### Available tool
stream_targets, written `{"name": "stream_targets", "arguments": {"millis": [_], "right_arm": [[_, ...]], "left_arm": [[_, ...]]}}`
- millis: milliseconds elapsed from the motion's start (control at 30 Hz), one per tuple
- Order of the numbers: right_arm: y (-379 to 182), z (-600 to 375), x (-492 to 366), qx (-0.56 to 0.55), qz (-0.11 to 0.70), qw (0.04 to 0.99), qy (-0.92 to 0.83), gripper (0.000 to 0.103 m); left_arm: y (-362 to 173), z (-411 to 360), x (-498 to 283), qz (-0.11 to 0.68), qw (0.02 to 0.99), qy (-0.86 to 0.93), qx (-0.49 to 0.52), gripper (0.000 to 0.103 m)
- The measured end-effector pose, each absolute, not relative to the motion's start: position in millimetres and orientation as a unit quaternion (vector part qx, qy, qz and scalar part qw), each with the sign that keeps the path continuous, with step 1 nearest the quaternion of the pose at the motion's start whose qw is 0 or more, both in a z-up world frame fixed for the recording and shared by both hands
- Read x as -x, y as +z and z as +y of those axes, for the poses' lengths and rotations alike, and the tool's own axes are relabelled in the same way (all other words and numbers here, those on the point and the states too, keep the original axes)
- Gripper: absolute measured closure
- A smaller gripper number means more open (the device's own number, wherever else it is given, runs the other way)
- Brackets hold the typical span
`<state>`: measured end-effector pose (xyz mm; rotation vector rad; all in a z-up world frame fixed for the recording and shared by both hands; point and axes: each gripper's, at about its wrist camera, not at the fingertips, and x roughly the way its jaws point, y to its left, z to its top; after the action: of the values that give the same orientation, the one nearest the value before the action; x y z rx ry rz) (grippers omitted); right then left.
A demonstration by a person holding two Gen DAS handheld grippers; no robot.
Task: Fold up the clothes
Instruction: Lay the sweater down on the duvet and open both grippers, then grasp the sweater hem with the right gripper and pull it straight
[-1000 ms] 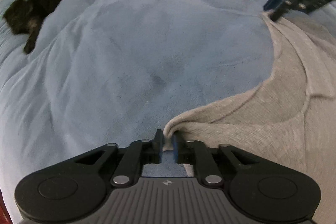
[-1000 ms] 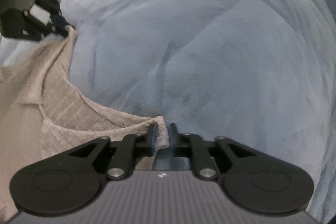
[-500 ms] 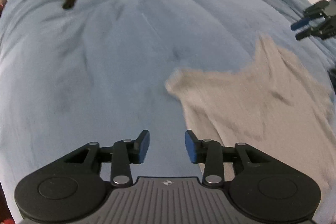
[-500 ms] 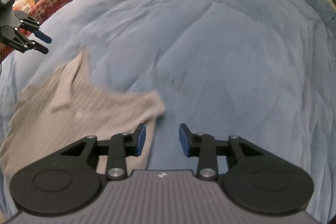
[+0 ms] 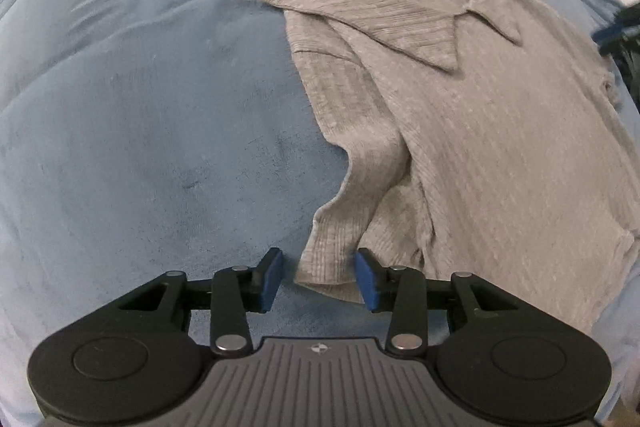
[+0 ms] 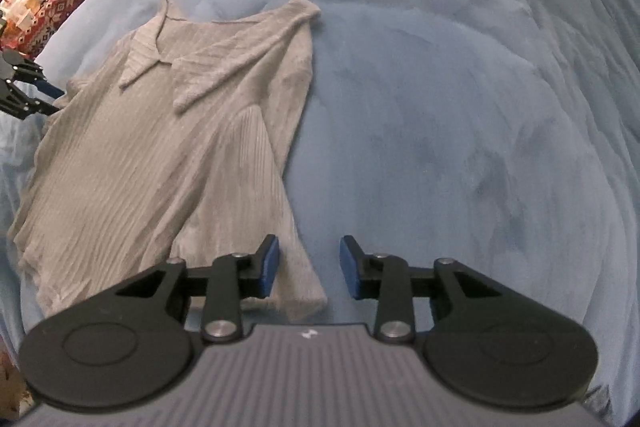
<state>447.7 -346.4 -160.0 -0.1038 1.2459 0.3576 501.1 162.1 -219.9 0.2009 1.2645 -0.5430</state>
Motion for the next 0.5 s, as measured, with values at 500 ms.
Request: {"name": "stream_targets", "arguments": {"millis": [500], "right_arm": [[-161.4, -351.0, -462.9, 0.022, 0.558, 0.819, 0.13, 0.078]], "left_arm": [[-186.6, 242.7, -500.9, 0.55, 0.817, -0.086, -0.149, 0.1]]}}
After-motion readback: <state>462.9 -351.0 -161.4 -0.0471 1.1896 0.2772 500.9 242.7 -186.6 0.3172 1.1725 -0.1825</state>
